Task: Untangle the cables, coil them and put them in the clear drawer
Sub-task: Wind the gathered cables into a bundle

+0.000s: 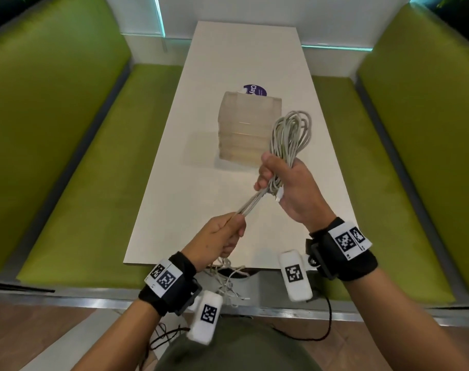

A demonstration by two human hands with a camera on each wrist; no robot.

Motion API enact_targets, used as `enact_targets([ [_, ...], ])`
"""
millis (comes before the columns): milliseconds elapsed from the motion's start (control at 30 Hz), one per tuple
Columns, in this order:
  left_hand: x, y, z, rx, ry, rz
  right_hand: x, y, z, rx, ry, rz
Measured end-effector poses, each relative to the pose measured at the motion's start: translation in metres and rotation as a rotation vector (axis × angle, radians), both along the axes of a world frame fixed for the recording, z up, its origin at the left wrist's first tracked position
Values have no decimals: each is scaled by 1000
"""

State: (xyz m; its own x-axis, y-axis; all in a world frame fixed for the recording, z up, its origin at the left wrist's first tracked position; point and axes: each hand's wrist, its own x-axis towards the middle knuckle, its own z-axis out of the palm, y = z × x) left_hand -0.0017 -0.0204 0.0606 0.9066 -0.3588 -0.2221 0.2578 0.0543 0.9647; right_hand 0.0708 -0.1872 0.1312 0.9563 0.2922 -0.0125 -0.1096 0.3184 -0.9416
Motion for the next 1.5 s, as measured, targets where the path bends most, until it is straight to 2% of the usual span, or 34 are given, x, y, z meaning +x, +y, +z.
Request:
enact_targets([
  [67, -1, 3, -1, 1, -3, 1, -1, -5, -2, -126, -41, 21],
  [133, 1, 6, 2, -4, -12, 6, -2, -10, -3, -370, -117, 73],
  [200, 2, 10, 8, -4, -16, -3, -3, -17, 0, -671, -187, 170],
  [267, 3, 13, 12, -2, -25, -35, -2, -23, 6, -853, -219, 312],
  [400, 4, 7, 17, -17, -13, -75, 3, -26, 19, -1037, -206, 681],
  [500, 2, 0, 16, -48, 17, -105, 4, -23, 26, -1031, -196, 923],
  [600, 2, -2, 16, -87, 27, -148, 5, -20, 22, -1029, -210, 961],
  [700, 4, 7, 16, -209, 107, -224, 6, -19, 13, -1080, -273, 934],
  [767, 7, 9, 18, -272, 177, -237, 5, -20, 14, -1129, -324, 891],
  [867, 14, 16, 22, -314, 351, -226, 3, -19, 16, -1276, -419, 939],
  [933, 17, 16, 24, -273, 428, -325, -3, -12, 14, -1443, -471, 967],
  [1000, 18, 11, 25, -148, 399, -433, -8, -4, 9, -1594, -515, 1019],
  [1067, 19, 10, 20, -48, 391, -466, -12, 2, 3, -1693, -562, 1058],
  [1200, 22, 12, 5, 9, 506, -415, -22, 9, 2, -1758, -715, 1130],
  [1267, 19, 7, 5, 52, 425, -476, -24, 11, 1, -1772, -737, 1125],
  [1367, 9, -5, 13, 113, 298, -507, -15, 6, 1, -1694, -628, 1122],
  [1500, 9, -7, 17, 146, 246, -376, -2, -1, 6, -1350, -353, 1196],
])
